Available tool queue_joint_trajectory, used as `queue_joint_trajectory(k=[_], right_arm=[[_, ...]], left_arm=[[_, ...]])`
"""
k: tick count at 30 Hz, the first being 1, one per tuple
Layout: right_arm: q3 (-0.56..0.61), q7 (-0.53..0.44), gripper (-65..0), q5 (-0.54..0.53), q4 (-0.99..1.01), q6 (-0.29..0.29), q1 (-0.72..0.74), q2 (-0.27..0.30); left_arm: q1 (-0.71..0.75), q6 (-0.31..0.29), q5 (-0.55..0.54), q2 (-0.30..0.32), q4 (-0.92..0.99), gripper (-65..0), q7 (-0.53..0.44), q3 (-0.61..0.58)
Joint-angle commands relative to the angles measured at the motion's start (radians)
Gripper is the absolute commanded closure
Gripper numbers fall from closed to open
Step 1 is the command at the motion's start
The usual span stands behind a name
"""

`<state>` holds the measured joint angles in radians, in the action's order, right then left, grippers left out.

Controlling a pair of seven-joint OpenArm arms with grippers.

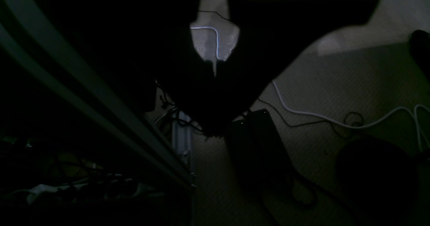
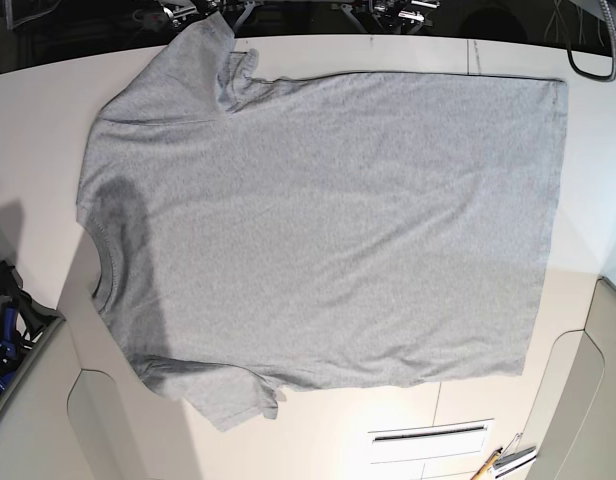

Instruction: Fold the T-shirt properly

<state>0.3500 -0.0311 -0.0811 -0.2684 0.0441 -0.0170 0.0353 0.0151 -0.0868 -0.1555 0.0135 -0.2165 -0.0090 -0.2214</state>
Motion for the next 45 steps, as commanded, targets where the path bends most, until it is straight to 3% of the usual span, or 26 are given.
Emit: queue_joint_trajectory(k=[1, 32, 37, 45], right_arm=[[0.001, -0.013, 0.0, 0.003, -0.007, -0.003, 0.005, -0.002], [0.001, -0.017, 0.0, 0.003, -0.018, -0.004, -0.001, 0.005], [0.001, -0.017, 0.0, 0.003, -0.080, -0.005, -0.044, 0.021], [0.001, -0.017, 0.0, 0.002, -0.254, -0.006, -0.187, 0.098]], left_arm=[[-0.006, -0.004, -0.004, -0.005, -0.007, 0.0, -0.013, 0.001], [0.021, -0.004, -0.013, 0.005, -0.009, 0.0, -0.025, 0.001], [0.110, -0.004, -0.056, 0.045, -0.083, 0.0, -0.040, 0.001], [0.344, -0.004, -0.073, 0.158, -0.344, 0.0, -0.040, 0.001]])
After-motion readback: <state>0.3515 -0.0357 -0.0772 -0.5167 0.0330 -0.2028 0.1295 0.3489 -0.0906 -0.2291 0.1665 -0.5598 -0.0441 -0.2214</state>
